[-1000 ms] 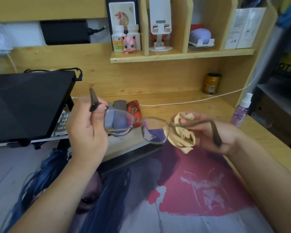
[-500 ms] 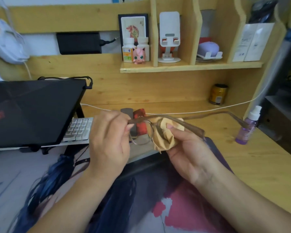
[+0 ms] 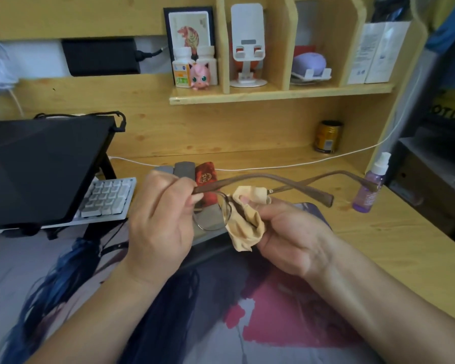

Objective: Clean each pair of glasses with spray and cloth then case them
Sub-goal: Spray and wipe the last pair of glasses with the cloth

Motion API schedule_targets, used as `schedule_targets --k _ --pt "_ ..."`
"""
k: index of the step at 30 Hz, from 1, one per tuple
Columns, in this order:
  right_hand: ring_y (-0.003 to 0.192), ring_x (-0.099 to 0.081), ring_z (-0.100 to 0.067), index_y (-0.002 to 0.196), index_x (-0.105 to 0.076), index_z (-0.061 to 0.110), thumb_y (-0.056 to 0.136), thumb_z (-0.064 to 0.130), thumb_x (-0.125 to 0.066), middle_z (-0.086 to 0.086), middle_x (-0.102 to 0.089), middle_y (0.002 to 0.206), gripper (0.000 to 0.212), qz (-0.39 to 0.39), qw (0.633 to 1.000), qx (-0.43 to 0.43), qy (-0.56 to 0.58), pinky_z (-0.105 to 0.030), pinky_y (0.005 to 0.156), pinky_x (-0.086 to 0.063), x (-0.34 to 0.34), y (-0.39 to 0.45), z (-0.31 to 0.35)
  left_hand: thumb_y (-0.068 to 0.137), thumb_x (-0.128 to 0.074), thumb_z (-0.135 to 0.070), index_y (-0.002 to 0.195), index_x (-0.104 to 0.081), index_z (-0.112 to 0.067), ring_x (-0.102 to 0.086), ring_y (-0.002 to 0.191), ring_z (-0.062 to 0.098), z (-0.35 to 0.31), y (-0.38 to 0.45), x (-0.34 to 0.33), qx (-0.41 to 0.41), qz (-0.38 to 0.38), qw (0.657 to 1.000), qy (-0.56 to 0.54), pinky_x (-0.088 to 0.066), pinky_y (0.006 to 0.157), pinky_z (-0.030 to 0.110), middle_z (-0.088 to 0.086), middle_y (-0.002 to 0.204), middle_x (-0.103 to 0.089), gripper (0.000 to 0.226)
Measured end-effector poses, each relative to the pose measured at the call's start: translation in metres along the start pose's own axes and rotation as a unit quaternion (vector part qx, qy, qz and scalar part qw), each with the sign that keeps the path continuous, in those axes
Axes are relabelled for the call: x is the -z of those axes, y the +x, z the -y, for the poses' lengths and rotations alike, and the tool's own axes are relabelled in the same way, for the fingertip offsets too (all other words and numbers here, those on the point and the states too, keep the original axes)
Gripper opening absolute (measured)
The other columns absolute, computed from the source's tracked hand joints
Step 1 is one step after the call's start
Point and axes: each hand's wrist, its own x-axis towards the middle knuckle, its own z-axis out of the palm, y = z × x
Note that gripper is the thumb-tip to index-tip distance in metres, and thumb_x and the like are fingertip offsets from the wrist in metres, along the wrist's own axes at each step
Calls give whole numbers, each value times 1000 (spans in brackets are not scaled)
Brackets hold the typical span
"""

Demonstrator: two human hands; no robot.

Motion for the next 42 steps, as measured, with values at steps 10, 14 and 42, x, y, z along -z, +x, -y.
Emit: schedule_targets --k 10,14,42 --pt "90 -70 -18 140 -40 17 87 -20 -55 -7 -73 102 66 -1 990 33 -134 -30 74 -58 2 -7 5 107 -44 -15 93 -61 0 -55 81 19 7 1 5 211 -5 977 -23 -39 78 14 6 88 -57 26" --pt "86 -71 -18 131 -52 13 81 -17 -58 -10 -72 103 58 -24 981 64 -182 -28 73 -60 9 -9 29 106 -44 -12 96 -57 -8 -56 83 19 10 3 6 200 -16 979 -31 -41 79 17 5 89 -57 17" --pt "63 -68 -10 121 -63 19 98 7 -61 -4 -73 82 27 -152 779 464 -393 -18 64 -54 20 -11 25 105 -53 -20 134 -50 -31 -66 73 21 -5 6 2 383 29 901 -201 -54 74 26 16 79 -58 31"
